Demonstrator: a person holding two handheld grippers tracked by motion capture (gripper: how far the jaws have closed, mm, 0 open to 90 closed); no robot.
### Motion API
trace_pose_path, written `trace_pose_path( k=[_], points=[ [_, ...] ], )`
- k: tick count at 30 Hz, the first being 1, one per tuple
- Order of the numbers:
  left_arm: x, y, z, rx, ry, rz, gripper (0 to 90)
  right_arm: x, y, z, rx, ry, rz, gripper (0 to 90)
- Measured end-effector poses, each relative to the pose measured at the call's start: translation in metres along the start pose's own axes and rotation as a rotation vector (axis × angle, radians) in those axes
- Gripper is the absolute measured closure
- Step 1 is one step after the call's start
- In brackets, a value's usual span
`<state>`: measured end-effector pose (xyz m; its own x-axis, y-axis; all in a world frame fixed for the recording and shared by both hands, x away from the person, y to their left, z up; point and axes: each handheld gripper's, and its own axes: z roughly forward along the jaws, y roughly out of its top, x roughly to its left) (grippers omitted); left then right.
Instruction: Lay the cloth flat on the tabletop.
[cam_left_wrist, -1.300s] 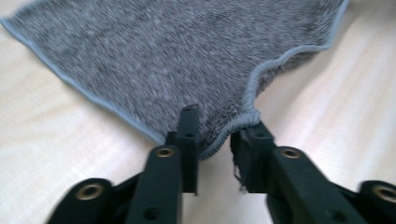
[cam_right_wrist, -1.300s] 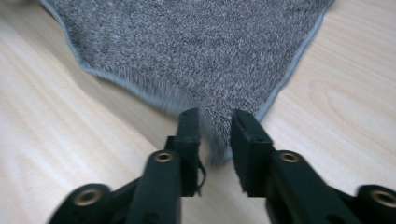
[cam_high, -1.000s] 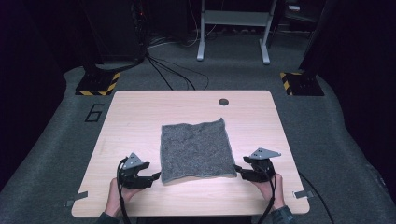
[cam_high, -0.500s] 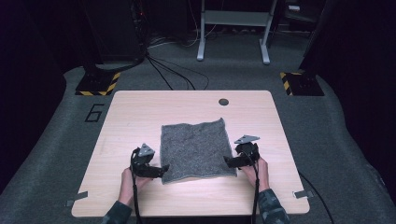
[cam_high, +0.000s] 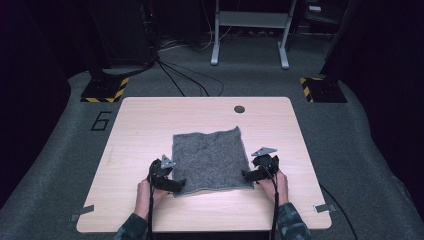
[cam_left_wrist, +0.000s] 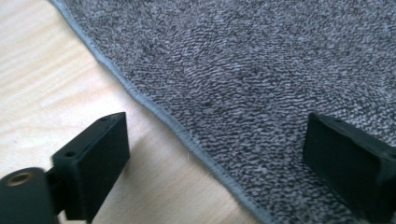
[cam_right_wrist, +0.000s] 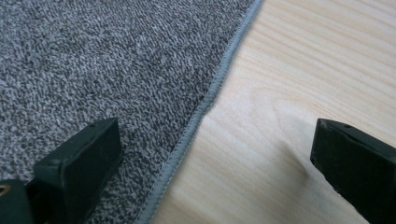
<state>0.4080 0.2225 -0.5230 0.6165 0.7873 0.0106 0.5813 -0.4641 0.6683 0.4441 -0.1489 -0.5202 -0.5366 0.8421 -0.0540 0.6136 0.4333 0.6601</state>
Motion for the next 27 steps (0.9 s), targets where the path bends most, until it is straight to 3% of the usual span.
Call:
trace_pose_path(
  k=[4,13,27],
  points=[
    [0.002,-0.001,0.0,-0.002,-0.013,0.026,4.7,-0.002,-0.007,-0.002,-0.02,0.015,0.021,1.5],
    [0.002,-0.004,0.001,-0.029,-0.019,0.023,3.6,-0.001,-0.025,-0.013,-0.039,0.017,0.076,0.7],
    [-0.006,-0.016,-0.006,-0.067,-0.01,0.027,3.6,0.007,-0.037,-0.024,-0.051,-0.002,0.072,1.0]
  ],
)
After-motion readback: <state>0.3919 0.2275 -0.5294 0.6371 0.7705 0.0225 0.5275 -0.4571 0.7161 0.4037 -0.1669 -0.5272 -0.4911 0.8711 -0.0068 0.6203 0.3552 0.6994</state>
